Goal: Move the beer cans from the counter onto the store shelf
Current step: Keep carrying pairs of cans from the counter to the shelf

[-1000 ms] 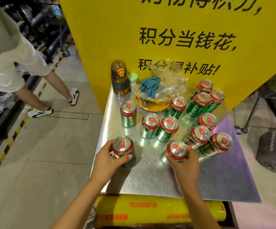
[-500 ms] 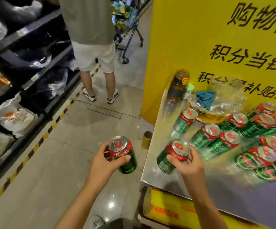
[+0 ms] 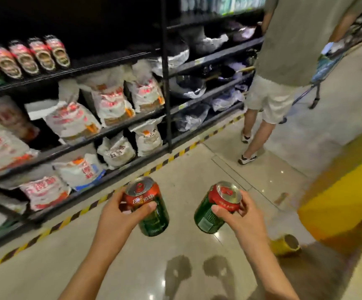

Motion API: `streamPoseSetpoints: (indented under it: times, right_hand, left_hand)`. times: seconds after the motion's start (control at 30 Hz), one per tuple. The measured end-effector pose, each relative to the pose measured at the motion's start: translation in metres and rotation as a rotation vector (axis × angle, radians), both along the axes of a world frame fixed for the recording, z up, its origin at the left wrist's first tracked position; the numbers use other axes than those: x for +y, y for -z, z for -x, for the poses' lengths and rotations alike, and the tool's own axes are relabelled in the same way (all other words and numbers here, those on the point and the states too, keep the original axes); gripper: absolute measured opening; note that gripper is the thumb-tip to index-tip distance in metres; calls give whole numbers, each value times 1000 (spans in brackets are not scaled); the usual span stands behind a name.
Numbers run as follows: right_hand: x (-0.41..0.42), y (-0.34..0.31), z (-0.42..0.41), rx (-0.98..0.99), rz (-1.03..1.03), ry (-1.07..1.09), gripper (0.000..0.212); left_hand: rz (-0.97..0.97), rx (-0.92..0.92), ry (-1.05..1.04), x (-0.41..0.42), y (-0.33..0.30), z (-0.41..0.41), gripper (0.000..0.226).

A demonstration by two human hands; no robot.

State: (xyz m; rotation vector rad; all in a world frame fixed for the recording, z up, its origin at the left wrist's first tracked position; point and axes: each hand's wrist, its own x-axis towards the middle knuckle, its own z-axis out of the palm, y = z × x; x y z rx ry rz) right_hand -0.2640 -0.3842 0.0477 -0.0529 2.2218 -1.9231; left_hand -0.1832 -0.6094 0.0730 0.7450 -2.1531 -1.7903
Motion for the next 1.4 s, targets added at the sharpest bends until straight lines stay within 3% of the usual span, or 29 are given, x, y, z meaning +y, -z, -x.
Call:
streamPoseSetpoints:
  times: [0.33, 0.73, 0.83, 1.0, 1.4]
  right_hand:
    - [-104, -9, 115, 38, -11, -195, 69]
    - [-250, -32, 325, 79, 38, -429, 66]
    - [-291, -39, 360, 82, 52, -508, 54]
    - [-363, -35, 412, 41, 62, -616, 48]
    - [-523, -39, 528, 69, 58, -564, 55]
  left_hand:
    - [-2, 46, -189, -88, -4, 78, 46]
    - [15, 103, -364, -194, -22, 259, 42]
    - [3, 83, -451, -226, -21, 280, 43]
    - [5, 44, -542, -290, -15, 309, 63]
    - [60, 65, -505, -456, -21, 431, 50]
